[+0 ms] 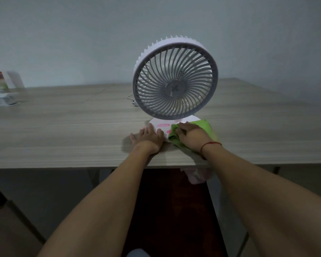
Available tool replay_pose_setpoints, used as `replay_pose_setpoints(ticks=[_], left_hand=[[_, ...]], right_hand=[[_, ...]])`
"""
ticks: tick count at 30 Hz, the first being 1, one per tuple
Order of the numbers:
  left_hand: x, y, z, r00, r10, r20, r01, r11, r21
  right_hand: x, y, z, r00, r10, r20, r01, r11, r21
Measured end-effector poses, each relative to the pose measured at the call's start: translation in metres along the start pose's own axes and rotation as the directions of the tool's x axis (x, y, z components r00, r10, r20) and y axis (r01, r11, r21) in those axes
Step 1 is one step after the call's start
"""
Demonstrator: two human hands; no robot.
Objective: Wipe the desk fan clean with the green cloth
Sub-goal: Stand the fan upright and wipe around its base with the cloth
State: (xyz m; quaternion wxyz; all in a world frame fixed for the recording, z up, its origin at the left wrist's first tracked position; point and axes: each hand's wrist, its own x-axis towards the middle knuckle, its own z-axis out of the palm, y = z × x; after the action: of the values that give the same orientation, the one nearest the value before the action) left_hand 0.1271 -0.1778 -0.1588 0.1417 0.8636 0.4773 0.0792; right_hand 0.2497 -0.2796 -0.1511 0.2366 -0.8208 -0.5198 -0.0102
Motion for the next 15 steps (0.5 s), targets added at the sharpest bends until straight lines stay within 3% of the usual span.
replay_pose_setpoints(ticks=[3,10,15], left_hand=[[-0.002,-0.001,-0.001,1.0,0.006,-0.004,-0.006,1.0,0.006],[0.0,0.0,0.0,1.0,-0.003,-0.002,0.003,1.0,0.003],[0.002,0.001,0.003,1.0,-0.011,-0.006,0.011,1.0,0.0]], right_hand=[[-0.011,0.022,-0.01,0.999,-0.034,0.028,0.032,0.997,0.071],[0.004,0.039,-0.016,0.983,0.184,-0.012,-0.182,0.979,0.096],[0.0,0.008,-0.006,0.993,0.12,0.003,-0.12,0.989,0.084]])
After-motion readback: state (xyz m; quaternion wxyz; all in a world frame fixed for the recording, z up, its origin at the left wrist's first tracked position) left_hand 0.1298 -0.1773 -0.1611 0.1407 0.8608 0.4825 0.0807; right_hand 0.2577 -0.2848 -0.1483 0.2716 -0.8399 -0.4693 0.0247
